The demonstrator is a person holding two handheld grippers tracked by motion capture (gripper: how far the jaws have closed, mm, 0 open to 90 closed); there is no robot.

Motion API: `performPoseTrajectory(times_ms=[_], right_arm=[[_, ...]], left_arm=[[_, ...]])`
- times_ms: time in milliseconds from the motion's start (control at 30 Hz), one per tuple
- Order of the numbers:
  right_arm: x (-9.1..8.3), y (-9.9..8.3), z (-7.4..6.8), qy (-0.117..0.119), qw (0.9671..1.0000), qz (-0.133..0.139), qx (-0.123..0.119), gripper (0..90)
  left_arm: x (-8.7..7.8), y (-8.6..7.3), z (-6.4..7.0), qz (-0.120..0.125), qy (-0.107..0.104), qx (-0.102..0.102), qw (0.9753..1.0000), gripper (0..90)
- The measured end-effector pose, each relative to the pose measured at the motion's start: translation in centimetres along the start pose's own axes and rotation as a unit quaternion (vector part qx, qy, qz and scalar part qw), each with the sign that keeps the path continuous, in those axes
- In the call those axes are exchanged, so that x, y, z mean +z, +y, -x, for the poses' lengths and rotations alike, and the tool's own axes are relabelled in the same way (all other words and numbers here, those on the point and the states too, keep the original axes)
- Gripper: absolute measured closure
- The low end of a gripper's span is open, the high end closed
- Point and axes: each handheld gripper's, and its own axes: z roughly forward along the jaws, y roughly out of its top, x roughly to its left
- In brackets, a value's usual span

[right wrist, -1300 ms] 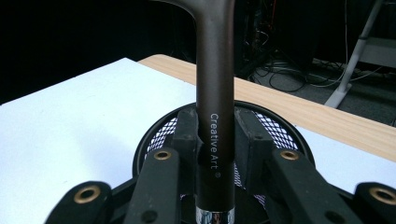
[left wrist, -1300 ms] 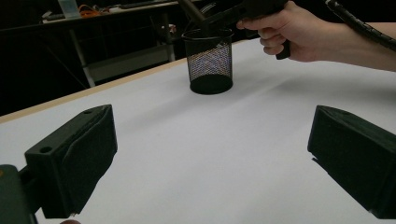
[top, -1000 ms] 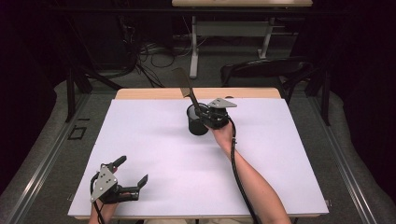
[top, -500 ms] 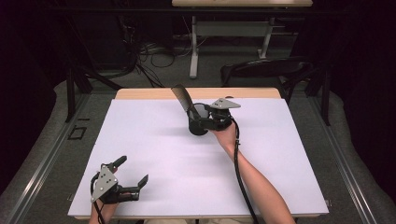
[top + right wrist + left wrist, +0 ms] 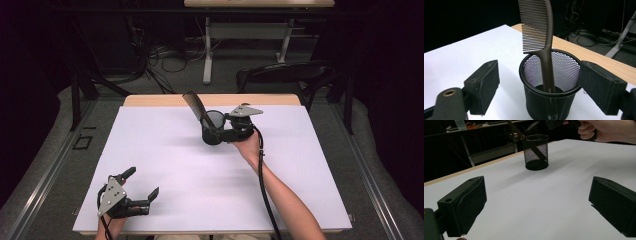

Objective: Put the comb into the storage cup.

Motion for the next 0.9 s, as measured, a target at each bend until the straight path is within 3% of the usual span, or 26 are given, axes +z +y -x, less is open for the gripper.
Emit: performPoseTrajectory(times_ms=[567, 900], right_arm=[[-1.8, 0.0, -0.5, 0.025, 0.9993, -0.028, -0.005, 9.2], [-3.4, -0.5, -0.4, 0.028, 0.9987, -0.043, -0.009, 5.2]], left_arm=[[0.0, 0.0, 0.0, 0.0, 0.0, 0.0, 1.0, 1.5], [0.2, 0.0, 0.1, 0.0, -0.002, -0.001, 1.0, 1.4]])
